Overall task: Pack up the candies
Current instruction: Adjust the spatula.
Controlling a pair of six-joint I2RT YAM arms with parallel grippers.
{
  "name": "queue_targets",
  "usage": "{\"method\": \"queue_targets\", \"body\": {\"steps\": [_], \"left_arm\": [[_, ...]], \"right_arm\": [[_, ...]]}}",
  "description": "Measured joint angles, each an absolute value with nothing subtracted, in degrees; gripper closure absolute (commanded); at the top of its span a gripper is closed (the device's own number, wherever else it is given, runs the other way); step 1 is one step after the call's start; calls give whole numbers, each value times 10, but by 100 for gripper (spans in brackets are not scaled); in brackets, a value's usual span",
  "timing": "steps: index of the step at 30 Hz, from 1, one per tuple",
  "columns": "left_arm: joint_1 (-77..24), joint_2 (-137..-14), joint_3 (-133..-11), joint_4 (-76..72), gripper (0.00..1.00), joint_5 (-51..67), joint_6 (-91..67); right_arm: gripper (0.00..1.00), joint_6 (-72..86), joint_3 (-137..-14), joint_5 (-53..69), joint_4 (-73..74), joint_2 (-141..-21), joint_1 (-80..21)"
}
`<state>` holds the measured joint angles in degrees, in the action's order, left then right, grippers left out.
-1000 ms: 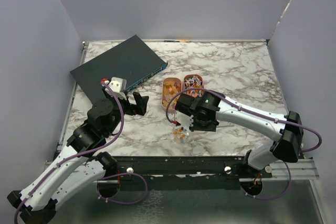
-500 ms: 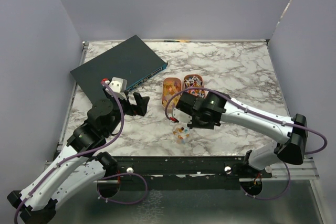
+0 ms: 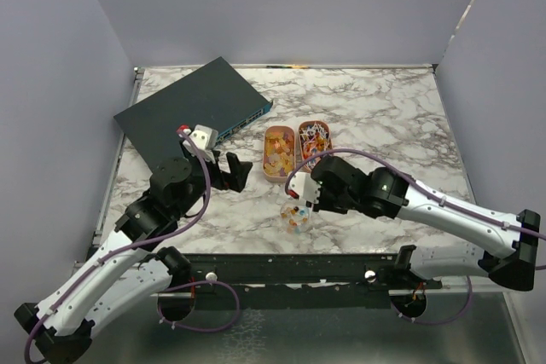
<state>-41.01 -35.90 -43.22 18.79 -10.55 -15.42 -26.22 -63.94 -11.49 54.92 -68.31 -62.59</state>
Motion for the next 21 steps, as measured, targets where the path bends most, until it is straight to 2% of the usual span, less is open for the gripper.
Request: {"method": "queue_targets", "body": {"steps": [21], "left_arm": [[-410, -450, -429, 156, 1, 85, -149]], "right_arm": [[99, -277, -534, -90, 331, -594, -626]]}}
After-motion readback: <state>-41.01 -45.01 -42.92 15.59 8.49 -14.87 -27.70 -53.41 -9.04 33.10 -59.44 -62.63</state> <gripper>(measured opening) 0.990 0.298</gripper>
